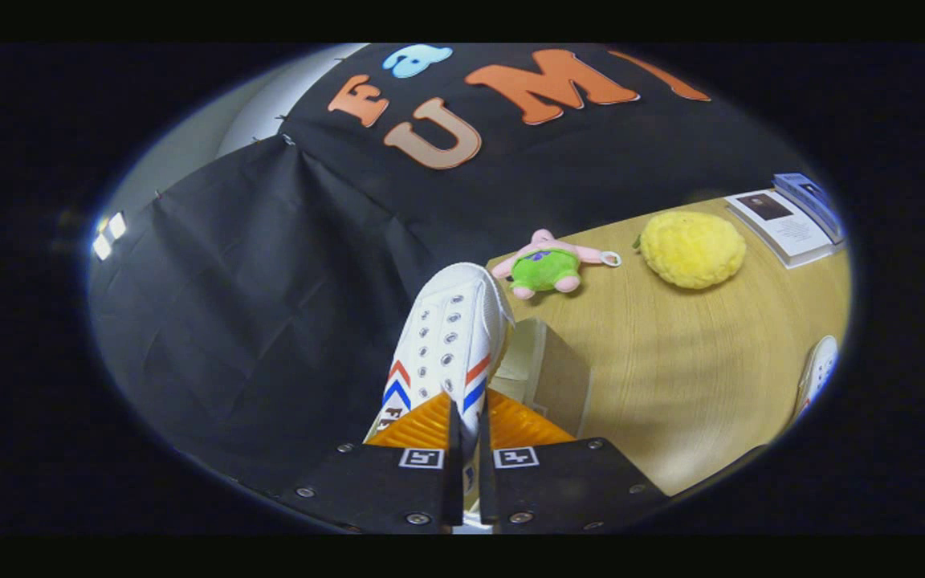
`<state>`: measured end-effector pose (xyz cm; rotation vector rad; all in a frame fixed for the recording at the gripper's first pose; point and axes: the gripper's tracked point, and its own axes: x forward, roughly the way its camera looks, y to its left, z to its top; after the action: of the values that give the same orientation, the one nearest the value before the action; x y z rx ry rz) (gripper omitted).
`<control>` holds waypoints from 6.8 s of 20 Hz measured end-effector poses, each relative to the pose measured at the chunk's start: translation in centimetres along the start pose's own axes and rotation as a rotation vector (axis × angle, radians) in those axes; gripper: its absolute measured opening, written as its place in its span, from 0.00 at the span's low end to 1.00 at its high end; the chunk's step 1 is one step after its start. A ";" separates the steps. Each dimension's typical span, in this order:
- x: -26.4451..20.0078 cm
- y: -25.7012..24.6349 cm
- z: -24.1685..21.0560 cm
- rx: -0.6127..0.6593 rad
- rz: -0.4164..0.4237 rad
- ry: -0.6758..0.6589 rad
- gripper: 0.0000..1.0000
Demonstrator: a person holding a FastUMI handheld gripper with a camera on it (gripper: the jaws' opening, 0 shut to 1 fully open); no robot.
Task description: Open the storage box then place both shoes into the box .Put the left shoe in first, then the right shoe, with the right side of both shoes facing outward in a uniform manner.
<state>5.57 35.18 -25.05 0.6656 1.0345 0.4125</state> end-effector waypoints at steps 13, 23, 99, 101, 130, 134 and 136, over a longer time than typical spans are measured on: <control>-0.6 2.2 -2.8 -0.259 0.045 0.019 0.42; -12.6 -13.5 -1.1 -0.143 -0.225 -0.061 0.79; -15.8 -6.3 6.3 -0.367 -0.235 -0.376 0.89; -18.5 -8.6 7.5 -0.377 -0.268 -0.431 0.88; -31.4 -16.3 13.5 -0.513 -0.494 -0.871 0.95; -30.7 -16.4 13.3 -0.509 -0.507 -0.893 0.95; -30.6 -16.4 13.1 -0.504 -0.503 -0.891 0.95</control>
<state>3.21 0.55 -11.85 0.0746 0.1953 -0.0884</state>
